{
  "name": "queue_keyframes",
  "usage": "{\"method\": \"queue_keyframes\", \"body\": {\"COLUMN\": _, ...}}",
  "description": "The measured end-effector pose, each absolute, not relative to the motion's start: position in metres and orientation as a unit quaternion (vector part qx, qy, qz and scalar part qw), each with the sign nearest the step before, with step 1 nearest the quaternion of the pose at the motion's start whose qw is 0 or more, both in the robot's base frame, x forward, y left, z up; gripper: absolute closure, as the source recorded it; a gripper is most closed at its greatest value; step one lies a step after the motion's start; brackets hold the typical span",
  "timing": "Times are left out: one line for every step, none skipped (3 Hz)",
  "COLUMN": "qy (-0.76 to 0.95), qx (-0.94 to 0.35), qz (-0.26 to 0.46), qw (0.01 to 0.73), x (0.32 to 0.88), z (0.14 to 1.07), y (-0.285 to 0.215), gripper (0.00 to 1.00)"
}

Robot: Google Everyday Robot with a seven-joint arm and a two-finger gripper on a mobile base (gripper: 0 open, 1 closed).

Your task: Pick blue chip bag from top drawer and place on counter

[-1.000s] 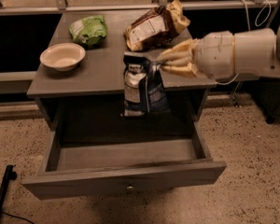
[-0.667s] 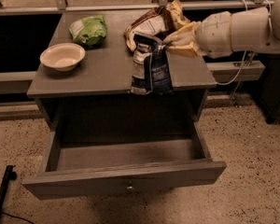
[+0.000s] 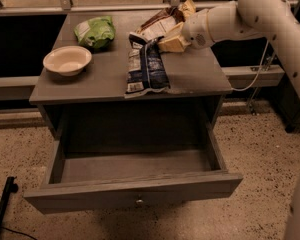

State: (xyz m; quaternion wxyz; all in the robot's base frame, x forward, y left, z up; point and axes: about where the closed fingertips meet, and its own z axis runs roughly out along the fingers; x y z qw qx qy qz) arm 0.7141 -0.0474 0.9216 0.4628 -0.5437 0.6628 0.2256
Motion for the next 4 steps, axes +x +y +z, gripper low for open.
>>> {"method": "queue_keyframes", "body": {"qy": 0.679, "qx": -0.524, "qz": 0.244, "qw": 0.452, "x": 0.7170, "z": 0.9206, "y": -0.0376, "gripper": 0.61}}
{"method": "queue_keyframes", "body": {"qy": 0.677, "qx": -0.524, "qz": 0.246, "qw": 0.455, "x": 0.7178, "z": 0.9194, "y": -0.0386, "gripper": 0.30}}
{"method": "queue_keyframes", "body": {"qy": 0.682, "qx": -0.509, "qz": 0.258, "qw": 0.458, "x": 0.7222, "z": 0.9172, "y": -0.0408, "gripper": 0.06}}
{"method": "queue_keyframes", "body": {"qy": 0.682, "qx": -0.509, "qz": 0.258, "qw": 0.458, "x": 0.7222, "z": 0.9172, "y": -0.0407, "gripper": 0.00}}
